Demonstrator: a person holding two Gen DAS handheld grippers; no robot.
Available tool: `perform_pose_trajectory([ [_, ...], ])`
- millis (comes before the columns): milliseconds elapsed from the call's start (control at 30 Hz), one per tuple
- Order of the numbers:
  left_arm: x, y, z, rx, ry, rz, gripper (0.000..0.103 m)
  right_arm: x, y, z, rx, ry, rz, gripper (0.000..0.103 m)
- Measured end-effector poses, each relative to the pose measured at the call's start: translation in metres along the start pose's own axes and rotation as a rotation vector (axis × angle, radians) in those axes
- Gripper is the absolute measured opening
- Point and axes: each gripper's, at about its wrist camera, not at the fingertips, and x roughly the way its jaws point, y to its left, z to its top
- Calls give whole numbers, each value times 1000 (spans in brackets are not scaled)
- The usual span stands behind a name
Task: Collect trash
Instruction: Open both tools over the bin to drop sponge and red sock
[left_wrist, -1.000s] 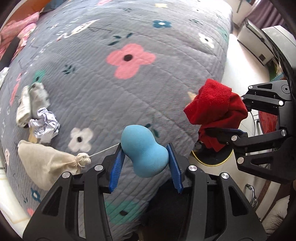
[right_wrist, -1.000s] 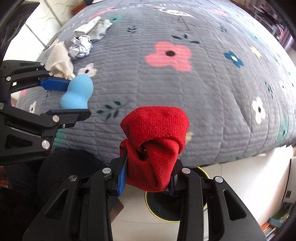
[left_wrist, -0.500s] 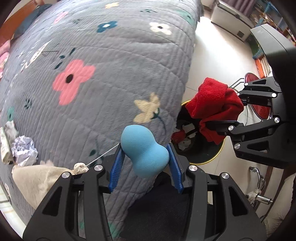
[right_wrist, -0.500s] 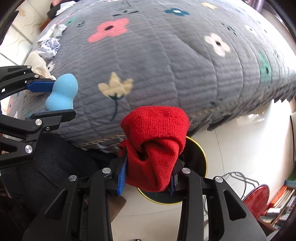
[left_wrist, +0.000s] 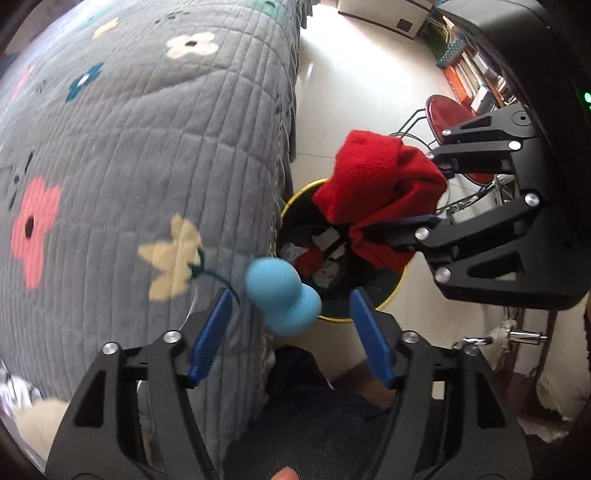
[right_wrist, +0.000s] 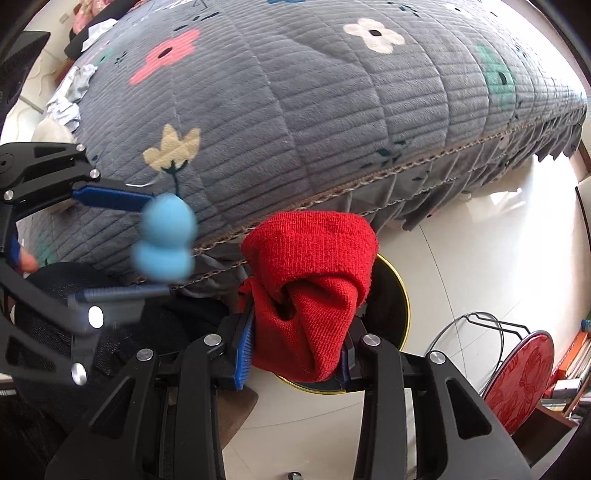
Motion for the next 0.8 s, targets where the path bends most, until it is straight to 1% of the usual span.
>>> perform_pose_trajectory([
  [33,4,-1,1,15,13,-21,73,1,-1,0,5,3,-4,32],
  [67,11,-2,2,28,41,-61,74,3,-1,-1,9,7,-5,32],
  [100,16,-4,4,43,51,-62,74,5,0,-1,13,10,-4,32],
  [133,20,-7,6,53,47,-29,74,7,0,-1,16,14,-5,32],
  [167,23,-5,7,51,54,-21,74,9,1,0,17,18,-7,32],
  [233,23,-2,7,34,49,-47,74,12,3,1,21,23,-5,32],
  [333,19,3,9,25,43,-42,75,15,3,3,19,24,-17,32],
  [433,17,-1,6,43,53,11,75,12,4,4,13,17,-30,32],
  [533,15,-10,3,73,55,83,81,11,5,3,10,15,-44,32],
  [633,14,-16,5,90,54,94,82,10,4,-2,8,29,-63,33],
  [800,14,-22,9,79,64,110,83,6,-1,-10,10,48,-93,34],
])
